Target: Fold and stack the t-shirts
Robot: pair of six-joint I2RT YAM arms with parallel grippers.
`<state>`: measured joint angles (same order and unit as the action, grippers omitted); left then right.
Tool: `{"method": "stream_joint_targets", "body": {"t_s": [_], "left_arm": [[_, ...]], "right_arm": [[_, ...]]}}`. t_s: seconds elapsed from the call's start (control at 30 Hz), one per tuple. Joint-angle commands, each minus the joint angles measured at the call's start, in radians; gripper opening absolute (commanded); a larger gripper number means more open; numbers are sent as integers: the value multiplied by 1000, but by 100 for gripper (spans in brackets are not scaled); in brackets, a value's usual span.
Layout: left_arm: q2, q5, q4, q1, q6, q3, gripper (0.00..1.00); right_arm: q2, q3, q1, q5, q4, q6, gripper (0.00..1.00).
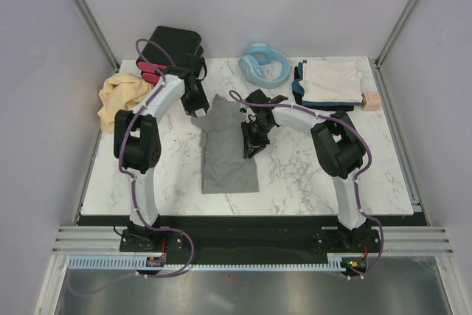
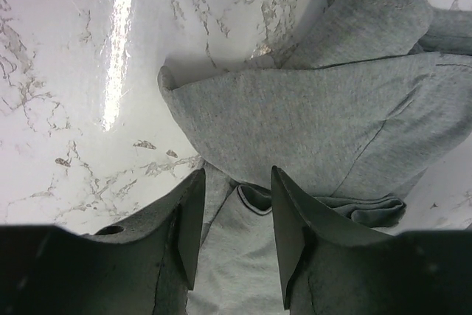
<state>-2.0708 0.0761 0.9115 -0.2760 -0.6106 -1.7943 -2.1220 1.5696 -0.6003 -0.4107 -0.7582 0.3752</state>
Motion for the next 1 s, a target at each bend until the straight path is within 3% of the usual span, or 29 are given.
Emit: {"method": "stream_joint_targets", "body": {"t_s": [0.0, 0.53, 0.97], "left_arm": [[-11, 16, 35, 6, 23, -5, 49], [-60, 60, 38, 23, 6, 53, 54], [-110, 53, 29, 37, 31, 9, 54]], "right_arm": [[2, 26, -3, -19, 22, 14, 28], [4, 15, -3, -17, 28, 21, 27], [5, 6, 0, -11, 14, 13, 27]]}}
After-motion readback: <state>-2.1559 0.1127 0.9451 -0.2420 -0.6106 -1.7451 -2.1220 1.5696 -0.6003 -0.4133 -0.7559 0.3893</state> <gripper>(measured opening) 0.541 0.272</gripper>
